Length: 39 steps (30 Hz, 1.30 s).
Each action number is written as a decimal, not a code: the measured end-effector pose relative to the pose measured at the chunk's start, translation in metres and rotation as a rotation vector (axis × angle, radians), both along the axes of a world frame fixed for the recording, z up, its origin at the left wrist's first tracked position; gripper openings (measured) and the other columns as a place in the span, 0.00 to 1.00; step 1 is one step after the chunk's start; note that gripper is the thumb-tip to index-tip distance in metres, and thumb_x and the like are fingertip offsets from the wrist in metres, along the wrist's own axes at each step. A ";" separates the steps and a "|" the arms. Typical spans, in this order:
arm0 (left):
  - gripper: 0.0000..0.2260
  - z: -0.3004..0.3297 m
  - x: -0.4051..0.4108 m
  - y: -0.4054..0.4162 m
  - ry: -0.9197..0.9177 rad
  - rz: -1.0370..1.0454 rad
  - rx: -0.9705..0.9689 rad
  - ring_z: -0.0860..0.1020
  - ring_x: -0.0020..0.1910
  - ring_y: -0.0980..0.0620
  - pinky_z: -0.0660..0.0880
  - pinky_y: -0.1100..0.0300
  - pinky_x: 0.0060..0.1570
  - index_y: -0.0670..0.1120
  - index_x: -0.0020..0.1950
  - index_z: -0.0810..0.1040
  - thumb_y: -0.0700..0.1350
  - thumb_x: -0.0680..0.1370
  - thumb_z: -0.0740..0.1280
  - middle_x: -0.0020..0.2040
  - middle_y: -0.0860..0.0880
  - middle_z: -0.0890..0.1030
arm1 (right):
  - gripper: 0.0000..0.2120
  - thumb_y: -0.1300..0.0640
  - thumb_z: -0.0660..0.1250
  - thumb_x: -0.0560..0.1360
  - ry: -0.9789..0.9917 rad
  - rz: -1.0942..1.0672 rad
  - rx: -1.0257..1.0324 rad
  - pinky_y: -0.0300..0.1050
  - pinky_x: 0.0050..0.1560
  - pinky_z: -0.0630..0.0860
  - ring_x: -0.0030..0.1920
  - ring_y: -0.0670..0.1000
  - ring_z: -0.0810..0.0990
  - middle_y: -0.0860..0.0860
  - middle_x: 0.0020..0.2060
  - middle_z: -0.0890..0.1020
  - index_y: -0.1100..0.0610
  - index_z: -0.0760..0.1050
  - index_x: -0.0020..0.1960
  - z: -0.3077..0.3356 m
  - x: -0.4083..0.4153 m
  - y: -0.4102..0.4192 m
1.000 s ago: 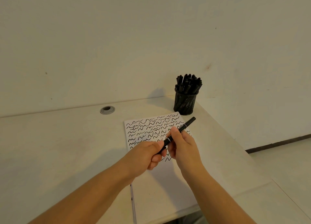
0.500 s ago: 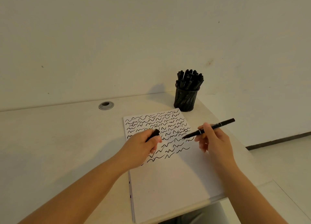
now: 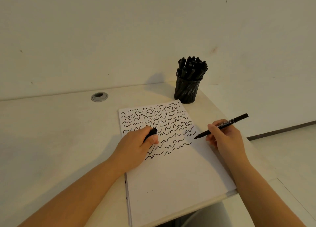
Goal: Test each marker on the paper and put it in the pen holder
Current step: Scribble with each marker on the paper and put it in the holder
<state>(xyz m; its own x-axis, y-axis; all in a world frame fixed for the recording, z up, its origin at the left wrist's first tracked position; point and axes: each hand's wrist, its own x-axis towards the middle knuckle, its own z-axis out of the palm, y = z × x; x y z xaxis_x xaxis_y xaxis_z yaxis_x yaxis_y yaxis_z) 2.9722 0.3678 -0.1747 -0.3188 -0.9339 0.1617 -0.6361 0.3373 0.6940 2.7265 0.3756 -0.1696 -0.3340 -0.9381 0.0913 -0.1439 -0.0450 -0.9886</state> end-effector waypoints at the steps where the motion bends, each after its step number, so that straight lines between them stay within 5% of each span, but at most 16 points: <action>1: 0.09 0.000 0.000 0.000 0.005 0.000 0.004 0.77 0.43 0.63 0.74 0.61 0.43 0.54 0.44 0.75 0.49 0.80 0.57 0.41 0.61 0.80 | 0.07 0.63 0.65 0.74 0.013 0.019 -0.006 0.33 0.24 0.69 0.22 0.44 0.73 0.51 0.23 0.78 0.56 0.73 0.37 0.000 0.000 0.000; 11: 0.09 -0.002 0.001 -0.001 0.004 -0.017 0.007 0.77 0.43 0.66 0.72 0.64 0.44 0.58 0.41 0.71 0.49 0.80 0.57 0.42 0.61 0.81 | 0.10 0.62 0.65 0.74 0.163 0.210 -0.021 0.32 0.30 0.72 0.26 0.46 0.76 0.51 0.24 0.80 0.53 0.73 0.35 -0.005 0.003 0.003; 19: 0.09 -0.005 0.001 -0.001 0.013 -0.009 0.024 0.77 0.44 0.63 0.73 0.61 0.45 0.57 0.41 0.72 0.49 0.80 0.57 0.43 0.60 0.81 | 0.10 0.59 0.64 0.74 0.259 0.062 -0.030 0.40 0.30 0.70 0.24 0.45 0.73 0.50 0.24 0.78 0.50 0.70 0.34 -0.012 -0.002 0.001; 24: 0.09 -0.005 0.001 -0.001 0.009 0.001 0.022 0.75 0.37 0.67 0.67 0.70 0.35 0.55 0.42 0.75 0.49 0.79 0.57 0.37 0.64 0.79 | 0.10 0.57 0.63 0.74 0.300 -0.124 -0.085 0.34 0.28 0.70 0.25 0.44 0.72 0.51 0.27 0.77 0.47 0.69 0.35 -0.014 -0.007 0.004; 26: 0.08 -0.005 0.001 -0.002 0.016 -0.008 0.020 0.76 0.40 0.65 0.70 0.66 0.39 0.54 0.43 0.75 0.50 0.79 0.58 0.39 0.61 0.80 | 0.08 0.54 0.64 0.75 0.227 -0.166 -0.116 0.39 0.31 0.73 0.28 0.44 0.76 0.50 0.31 0.79 0.46 0.70 0.38 -0.011 -0.007 0.005; 31: 0.12 -0.005 0.000 0.001 0.030 -0.031 -0.009 0.79 0.39 0.52 0.76 0.49 0.43 0.52 0.46 0.77 0.57 0.75 0.59 0.39 0.51 0.82 | 0.04 0.55 0.67 0.74 0.080 -0.180 -0.104 0.32 0.26 0.72 0.26 0.41 0.75 0.49 0.28 0.79 0.52 0.74 0.41 -0.005 -0.005 0.006; 39: 0.07 -0.007 0.001 -0.001 0.089 -0.014 -0.052 0.75 0.35 0.61 0.70 0.69 0.35 0.58 0.47 0.78 0.57 0.74 0.63 0.36 0.59 0.80 | 0.06 0.61 0.65 0.75 -0.164 -0.061 -0.141 0.36 0.24 0.70 0.24 0.44 0.73 0.47 0.24 0.77 0.54 0.74 0.40 0.020 0.032 0.001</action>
